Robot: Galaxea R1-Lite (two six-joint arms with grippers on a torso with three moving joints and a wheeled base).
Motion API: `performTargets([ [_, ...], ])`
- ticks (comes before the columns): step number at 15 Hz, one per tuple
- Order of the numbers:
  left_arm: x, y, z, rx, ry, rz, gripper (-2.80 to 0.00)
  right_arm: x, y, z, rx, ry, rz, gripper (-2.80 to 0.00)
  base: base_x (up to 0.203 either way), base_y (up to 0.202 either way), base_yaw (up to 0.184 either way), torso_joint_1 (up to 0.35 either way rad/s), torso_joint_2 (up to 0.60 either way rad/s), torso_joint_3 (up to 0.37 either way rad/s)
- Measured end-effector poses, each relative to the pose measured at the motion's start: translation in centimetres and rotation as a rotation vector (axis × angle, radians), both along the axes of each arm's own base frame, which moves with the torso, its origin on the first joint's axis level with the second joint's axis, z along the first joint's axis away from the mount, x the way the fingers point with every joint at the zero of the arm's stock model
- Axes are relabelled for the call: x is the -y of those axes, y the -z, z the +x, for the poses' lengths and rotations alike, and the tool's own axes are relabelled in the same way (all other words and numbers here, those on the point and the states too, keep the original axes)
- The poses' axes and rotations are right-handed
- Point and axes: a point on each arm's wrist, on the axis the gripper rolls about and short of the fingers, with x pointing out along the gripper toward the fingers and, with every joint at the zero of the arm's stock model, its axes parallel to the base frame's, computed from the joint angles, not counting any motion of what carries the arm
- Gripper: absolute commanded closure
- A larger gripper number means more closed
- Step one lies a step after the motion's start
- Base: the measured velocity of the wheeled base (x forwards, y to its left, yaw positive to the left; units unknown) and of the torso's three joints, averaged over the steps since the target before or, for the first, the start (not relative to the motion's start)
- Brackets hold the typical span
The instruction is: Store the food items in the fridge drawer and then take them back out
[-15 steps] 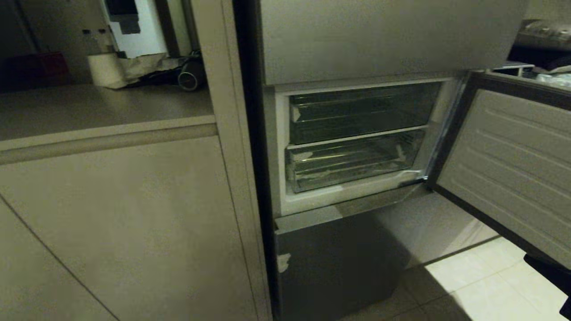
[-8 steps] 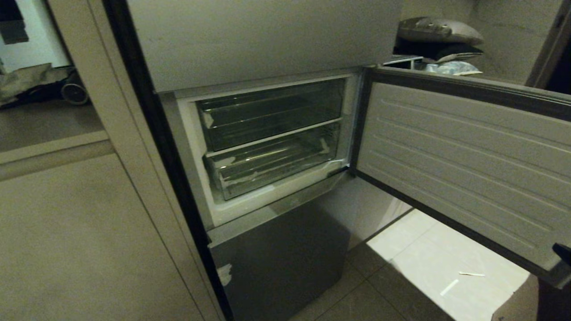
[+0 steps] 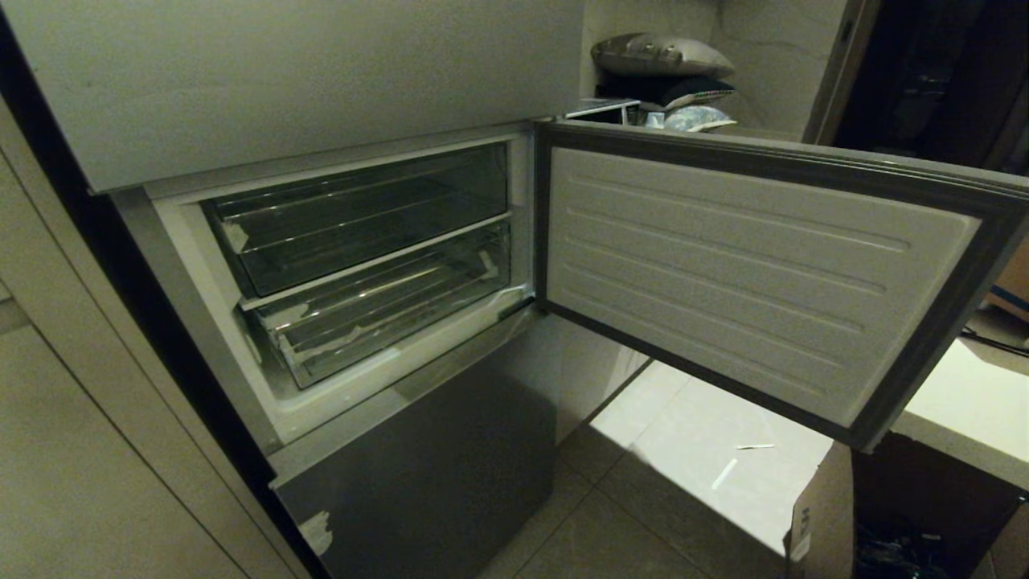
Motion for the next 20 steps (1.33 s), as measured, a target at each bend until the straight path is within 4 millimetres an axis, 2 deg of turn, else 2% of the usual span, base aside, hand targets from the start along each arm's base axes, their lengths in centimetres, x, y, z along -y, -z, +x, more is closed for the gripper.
performTargets([
  [5,0.0,0.0,0.0,0.0,0.0,0.0,0.0,4.1,-2.4,2.4,0.058,0.072,-0.046,0.0,0.0,0.0,0.0,0.0,0.0,0.0],
  [15,0.0,0.0,0.0,0.0,-0.001,0.0,0.0,9.2,-3.4,8.4,0.132,-0.31,-0.038,0.0,0.0,0.0,0.0,0.0,0.0,0.0],
  [20,0.0,0.0,0.0,0.0,0.0,0.0,0.0,11.2,-3.5,10.9,0.148,-0.371,-0.062,0.0,0.0,0.0,0.0,0.0,0.0,0.0],
])
